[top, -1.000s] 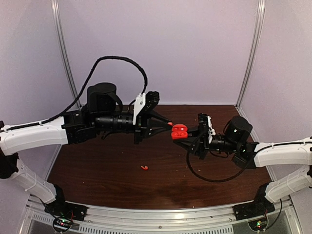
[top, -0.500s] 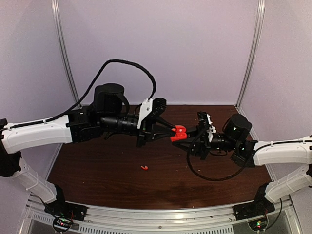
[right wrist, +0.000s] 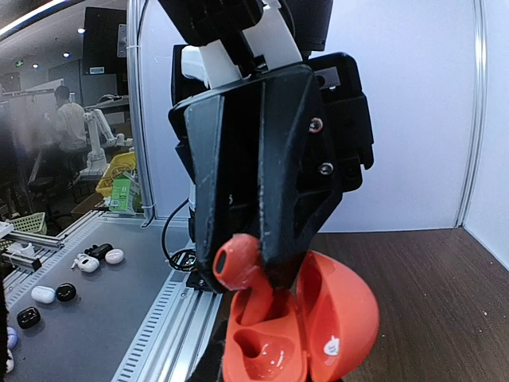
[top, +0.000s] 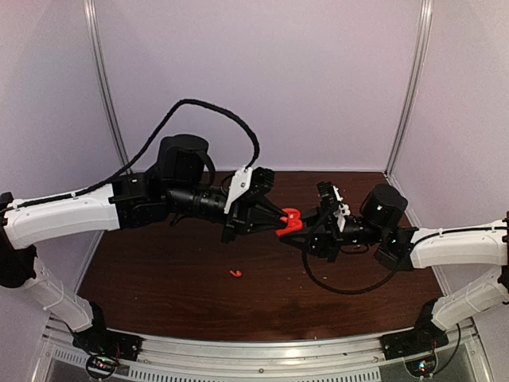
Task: Insert the wireless bluetooth earbuds into the charging case
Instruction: Insert the left earbud into the left side groove of the charging case.
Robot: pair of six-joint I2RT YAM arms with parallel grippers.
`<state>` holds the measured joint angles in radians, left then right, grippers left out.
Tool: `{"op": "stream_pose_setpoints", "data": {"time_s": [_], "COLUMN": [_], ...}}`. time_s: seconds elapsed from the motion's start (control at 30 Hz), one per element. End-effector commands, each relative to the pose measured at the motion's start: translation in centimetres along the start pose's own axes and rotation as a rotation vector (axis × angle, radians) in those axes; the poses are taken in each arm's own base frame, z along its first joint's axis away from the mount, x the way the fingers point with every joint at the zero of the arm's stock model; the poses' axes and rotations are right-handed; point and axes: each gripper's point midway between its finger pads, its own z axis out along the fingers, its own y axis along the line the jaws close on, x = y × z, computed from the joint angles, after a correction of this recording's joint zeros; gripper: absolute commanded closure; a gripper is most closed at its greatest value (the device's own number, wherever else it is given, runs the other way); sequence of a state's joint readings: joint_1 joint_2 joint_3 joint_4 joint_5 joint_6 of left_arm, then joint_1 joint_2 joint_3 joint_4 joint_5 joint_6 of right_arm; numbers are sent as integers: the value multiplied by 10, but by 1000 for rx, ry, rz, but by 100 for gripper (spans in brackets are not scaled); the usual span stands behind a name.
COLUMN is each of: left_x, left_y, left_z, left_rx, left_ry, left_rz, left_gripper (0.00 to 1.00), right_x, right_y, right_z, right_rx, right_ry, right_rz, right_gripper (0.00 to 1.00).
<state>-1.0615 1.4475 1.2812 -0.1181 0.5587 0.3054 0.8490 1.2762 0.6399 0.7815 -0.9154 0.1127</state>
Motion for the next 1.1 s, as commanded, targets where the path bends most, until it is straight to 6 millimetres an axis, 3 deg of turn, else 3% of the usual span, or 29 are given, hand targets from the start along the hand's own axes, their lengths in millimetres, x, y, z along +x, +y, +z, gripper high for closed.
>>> {"op": "stream_pose_setpoints", "data": {"time_s": [0.0, 0.27, 0.63, 0.9, 1.07], "left_x": [0, 22, 26, 13, -1], "left_y": [-5, -3, 6, 13, 16], "left_z": [4, 6, -1, -9, -22], "left_rx": [43, 28, -36, -92, -146], "left_ry": [-2, 97, 143, 110, 72], "left_rz": [25, 44, 102, 116, 137], "left_gripper": [92, 83, 78, 56, 50], "right_x": [-20, -25, -23, -18, -16], "right_y": [9, 17, 24, 21, 6], "right_z": [5, 4, 4, 3, 3], "right_rx": [-58, -93, -113, -80, -1], "right_ry": [-42, -43, -22, -3, 1], "right_rz": [-24, -8, -1, 5, 25], "right_gripper": [100, 100, 100, 100, 100]}}
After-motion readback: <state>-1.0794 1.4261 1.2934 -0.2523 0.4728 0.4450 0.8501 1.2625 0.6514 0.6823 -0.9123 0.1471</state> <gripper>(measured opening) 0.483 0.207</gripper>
